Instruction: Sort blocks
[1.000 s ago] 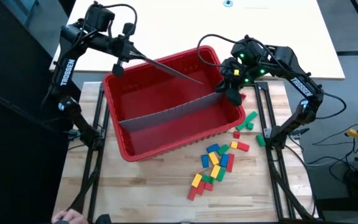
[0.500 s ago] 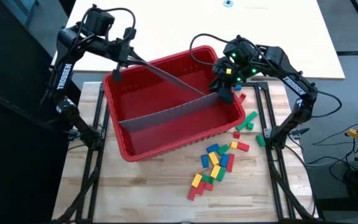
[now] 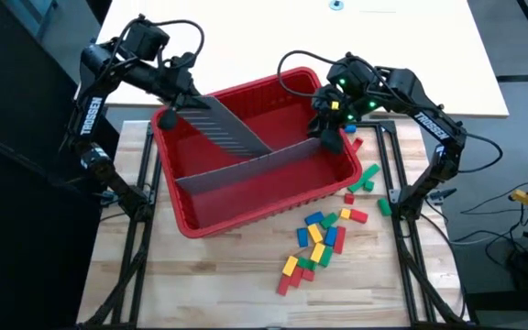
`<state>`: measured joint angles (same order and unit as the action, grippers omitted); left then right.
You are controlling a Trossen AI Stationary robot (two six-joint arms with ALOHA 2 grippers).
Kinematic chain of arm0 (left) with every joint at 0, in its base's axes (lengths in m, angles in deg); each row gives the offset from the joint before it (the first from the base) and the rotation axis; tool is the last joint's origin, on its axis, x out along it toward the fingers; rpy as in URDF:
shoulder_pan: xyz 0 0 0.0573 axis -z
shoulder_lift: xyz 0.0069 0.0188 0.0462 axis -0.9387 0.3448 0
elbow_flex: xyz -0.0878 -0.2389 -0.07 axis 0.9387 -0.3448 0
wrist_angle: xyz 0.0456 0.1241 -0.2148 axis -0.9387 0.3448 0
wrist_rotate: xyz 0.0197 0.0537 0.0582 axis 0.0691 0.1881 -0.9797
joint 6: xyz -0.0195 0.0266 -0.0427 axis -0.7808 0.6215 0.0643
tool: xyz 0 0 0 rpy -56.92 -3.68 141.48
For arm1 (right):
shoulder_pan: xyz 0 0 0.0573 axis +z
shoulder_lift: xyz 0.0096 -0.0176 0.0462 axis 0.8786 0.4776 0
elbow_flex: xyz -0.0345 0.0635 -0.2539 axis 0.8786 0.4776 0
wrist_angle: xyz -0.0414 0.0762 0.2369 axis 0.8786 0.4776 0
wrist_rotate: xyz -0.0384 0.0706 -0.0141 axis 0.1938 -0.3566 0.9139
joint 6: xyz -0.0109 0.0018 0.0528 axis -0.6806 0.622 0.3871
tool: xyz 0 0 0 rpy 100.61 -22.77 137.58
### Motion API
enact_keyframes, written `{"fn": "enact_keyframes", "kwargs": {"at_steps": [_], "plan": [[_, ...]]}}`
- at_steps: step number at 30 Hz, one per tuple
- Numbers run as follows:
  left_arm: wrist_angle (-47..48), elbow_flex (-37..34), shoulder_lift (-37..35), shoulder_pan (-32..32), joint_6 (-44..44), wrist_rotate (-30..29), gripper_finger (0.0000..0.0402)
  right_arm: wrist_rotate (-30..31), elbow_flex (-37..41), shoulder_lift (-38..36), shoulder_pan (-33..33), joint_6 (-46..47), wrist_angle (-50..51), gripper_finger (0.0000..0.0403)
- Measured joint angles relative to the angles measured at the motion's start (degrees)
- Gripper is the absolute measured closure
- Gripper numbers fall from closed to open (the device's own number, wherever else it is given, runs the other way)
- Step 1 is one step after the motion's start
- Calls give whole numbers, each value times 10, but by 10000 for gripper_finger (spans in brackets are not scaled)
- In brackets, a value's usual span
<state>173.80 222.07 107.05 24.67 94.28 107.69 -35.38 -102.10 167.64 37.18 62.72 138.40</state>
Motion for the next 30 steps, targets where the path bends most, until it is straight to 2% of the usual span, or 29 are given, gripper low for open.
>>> {"fn": "enact_keyframes", "kwargs": {"at_steps": [4,9,15,20,30], "plan": [[0,0,0,0,-33,0,401,0,0,0,0,3,0,275],[-1,0,0,1,-128,0,398,-1,0,0,0,5,0,265],[-2,0,-1,1,-142,-14,369,-1,0,0,0,0,-2,254],[-2,0,-1,1,-150,-71,320,-1,0,0,0,0,-2,249],[-12,-1,-1,1,-158,-162,192,0,0,-1,0,0,-2,245]]}}
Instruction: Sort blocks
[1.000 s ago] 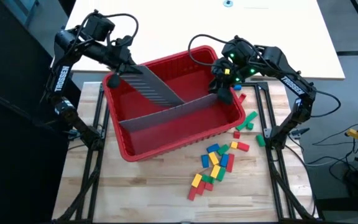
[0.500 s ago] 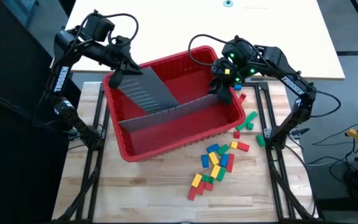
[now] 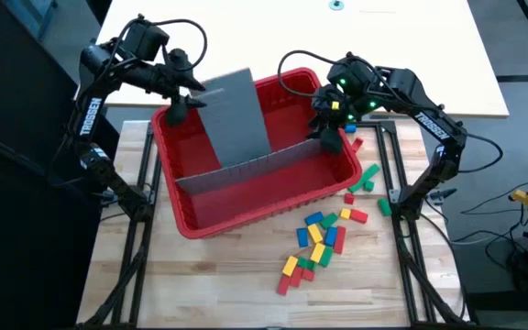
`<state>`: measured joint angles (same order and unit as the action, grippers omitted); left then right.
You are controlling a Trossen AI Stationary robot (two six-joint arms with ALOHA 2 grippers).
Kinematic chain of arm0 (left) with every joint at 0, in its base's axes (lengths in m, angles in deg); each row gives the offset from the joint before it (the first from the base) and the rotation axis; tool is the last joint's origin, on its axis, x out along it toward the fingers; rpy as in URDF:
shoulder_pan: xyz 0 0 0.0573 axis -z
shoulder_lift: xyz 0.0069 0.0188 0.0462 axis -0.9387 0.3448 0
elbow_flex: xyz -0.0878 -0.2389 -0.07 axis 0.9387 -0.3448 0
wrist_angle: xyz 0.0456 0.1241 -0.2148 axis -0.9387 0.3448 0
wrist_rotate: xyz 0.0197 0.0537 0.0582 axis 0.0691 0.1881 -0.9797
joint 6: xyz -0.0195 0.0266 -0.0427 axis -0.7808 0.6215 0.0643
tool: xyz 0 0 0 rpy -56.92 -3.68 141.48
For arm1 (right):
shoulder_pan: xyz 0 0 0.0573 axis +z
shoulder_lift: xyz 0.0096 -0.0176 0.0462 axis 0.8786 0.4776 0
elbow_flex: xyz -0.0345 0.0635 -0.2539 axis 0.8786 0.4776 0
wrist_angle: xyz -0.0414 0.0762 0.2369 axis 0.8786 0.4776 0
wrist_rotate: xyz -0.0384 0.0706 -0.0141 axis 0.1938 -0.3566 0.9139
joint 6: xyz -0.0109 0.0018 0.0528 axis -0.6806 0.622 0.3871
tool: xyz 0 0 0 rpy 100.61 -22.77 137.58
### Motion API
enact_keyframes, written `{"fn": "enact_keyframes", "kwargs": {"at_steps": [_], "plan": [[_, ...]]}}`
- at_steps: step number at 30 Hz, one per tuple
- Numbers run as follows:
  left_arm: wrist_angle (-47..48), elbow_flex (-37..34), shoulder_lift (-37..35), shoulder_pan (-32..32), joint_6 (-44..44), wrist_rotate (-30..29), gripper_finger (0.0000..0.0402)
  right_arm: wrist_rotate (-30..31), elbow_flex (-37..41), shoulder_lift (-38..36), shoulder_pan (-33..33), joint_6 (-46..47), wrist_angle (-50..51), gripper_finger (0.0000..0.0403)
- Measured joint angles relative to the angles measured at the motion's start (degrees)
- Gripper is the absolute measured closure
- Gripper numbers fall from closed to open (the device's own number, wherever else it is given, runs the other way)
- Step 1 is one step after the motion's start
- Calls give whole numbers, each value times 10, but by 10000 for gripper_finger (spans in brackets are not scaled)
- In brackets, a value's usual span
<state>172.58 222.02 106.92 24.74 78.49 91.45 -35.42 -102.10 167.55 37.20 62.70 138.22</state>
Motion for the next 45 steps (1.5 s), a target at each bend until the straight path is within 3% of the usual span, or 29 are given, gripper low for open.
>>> {"fn": "enact_keyframes", "kwargs": {"at_steps": [6,10,14,19,21,24,28,30,35,40,45], "plan": [[-19,0,0,0,-1,-16,138,0,0,0,0,0,0,247],[-28,0,0,0,-1,-27,149,-5,0,0,3,-5,24,251],[-16,0,2,0,8,-32,224,-6,0,0,15,-31,70,296],[3,-1,2,0,32,-31,377,-7,0,0,28,-37,86,390],[7,-1,2,0,34,-32,392,-6,0,0,34,-36,86,394],[6,-2,2,0,37,-41,400,-8,0,0,47,-33,91,399],[5,-7,6,-2,43,-123,401,-27,0,0,67,-29,111,401],[5,-8,11,-10,42,-135,401,-29,0,0,78,-29,116,402],[0,-8,30,-35,16,-121,401,-22,8,0,104,-10,101,403],[-28,-25,38,-69,-27,-28,401,22,40,0,128,15,50,403],[-50,-69,26,-71,-36,-16,402,30,94,-18,139,38,1,403]]}}
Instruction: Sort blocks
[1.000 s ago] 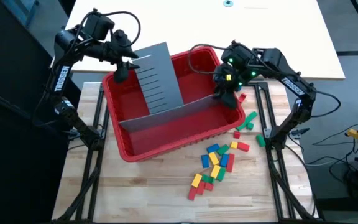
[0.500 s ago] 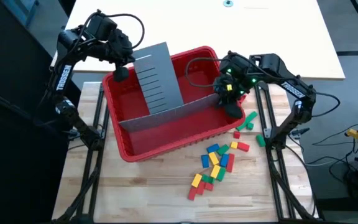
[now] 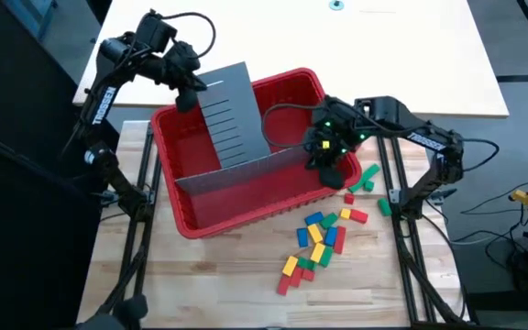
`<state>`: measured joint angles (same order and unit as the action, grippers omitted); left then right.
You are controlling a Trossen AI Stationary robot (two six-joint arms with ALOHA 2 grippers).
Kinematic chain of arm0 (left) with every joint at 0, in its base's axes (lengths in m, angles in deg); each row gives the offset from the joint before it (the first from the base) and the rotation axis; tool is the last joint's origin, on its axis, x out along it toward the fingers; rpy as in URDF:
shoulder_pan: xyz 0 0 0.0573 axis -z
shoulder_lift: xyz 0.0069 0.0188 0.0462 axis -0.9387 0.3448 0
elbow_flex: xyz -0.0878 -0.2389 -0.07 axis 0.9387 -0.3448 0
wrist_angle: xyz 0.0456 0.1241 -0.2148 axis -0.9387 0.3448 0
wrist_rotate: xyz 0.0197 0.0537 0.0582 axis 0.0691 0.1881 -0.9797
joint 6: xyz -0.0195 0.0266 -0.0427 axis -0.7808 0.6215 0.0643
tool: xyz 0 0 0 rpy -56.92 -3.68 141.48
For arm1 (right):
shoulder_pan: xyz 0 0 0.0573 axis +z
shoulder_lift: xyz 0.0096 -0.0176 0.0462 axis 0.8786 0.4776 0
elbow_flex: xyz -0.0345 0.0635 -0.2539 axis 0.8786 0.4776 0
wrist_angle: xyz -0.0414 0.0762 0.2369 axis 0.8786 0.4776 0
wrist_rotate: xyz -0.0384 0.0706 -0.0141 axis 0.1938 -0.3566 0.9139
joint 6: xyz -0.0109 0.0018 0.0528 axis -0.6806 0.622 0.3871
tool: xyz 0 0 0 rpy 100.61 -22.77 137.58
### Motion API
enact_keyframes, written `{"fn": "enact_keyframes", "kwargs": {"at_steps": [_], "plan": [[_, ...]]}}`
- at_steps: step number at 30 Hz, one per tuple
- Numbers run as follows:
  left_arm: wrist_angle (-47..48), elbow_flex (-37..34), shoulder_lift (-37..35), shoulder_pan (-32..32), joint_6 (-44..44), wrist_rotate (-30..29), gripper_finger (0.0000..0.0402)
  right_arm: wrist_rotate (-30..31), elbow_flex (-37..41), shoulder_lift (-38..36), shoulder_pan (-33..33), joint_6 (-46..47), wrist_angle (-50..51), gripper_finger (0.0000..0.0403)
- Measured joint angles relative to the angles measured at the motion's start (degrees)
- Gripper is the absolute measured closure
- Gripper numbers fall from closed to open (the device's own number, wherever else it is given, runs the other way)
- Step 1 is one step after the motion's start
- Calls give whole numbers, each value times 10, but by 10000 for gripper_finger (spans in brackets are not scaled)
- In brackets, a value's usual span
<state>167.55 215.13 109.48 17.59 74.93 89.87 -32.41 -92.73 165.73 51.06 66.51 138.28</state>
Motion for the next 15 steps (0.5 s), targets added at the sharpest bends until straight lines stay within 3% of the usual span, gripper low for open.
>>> {"fn": "enact_keyframes", "kwargs": {"at_steps": [5,15], "plan": [[-47,-85,-38,0,-12,1,402,1,95,-47,0,38,-73,403],[-254,-322,-174,-19,-71,0,402,17,260,-154,2,106,-209,403]]}}
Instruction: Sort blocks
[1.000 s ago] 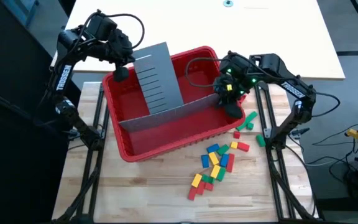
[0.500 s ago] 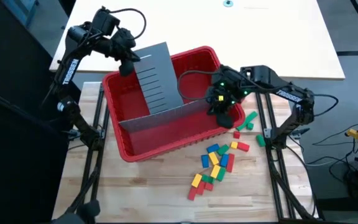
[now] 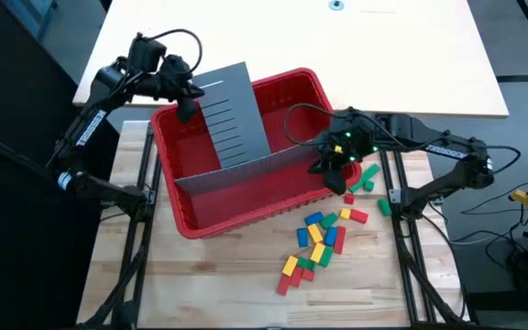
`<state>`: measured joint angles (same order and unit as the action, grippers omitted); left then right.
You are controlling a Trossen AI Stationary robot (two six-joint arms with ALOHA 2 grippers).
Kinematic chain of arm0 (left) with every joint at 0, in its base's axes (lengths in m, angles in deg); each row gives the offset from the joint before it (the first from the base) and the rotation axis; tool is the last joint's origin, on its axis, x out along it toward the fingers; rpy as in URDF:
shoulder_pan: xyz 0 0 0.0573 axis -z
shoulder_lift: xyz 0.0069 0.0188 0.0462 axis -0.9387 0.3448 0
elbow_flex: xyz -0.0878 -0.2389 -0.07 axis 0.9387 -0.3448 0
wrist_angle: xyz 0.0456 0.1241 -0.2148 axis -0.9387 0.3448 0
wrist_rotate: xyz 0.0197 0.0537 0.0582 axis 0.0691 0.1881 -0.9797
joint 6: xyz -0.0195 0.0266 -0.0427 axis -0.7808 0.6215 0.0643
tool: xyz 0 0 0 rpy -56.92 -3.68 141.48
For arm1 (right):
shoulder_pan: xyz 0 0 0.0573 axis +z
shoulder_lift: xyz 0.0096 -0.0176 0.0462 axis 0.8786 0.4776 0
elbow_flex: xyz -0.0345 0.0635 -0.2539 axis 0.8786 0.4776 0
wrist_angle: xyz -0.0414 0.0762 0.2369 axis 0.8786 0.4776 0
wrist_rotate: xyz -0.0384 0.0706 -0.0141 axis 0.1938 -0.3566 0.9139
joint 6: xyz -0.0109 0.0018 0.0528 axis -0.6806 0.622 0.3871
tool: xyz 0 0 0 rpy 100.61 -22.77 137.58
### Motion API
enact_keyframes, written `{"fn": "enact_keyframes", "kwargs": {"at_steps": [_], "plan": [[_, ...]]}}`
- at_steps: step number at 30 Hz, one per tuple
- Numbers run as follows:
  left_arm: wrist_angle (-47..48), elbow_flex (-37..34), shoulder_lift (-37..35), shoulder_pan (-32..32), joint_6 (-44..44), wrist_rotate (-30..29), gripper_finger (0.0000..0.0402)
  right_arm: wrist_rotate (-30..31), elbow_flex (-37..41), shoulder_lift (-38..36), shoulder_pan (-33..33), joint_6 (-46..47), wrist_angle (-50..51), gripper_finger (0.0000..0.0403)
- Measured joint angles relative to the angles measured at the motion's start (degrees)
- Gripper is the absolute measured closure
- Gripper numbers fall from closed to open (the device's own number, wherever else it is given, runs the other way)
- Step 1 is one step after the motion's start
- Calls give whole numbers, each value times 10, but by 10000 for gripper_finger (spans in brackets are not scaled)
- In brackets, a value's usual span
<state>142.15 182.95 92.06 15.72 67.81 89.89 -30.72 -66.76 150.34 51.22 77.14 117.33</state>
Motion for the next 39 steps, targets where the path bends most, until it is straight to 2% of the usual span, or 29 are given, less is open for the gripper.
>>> {"fn": "enact_keyframes", "kwargs": {"at_steps": [5,9,15,39], "plan": [[-64,-93,-47,-29,-47,-46,402,14,49,-19,13,14,-9,403],[-90,-128,-62,-42,-63,-59,402,13,67,-19,33,15,-10,403],[-92,-135,-57,-51,-66,-122,401,13,86,-21,60,24,-10,403],[-100,-138,-13,-125,-74,-136,402,14,212,-71,79,62,-9,403]]}}
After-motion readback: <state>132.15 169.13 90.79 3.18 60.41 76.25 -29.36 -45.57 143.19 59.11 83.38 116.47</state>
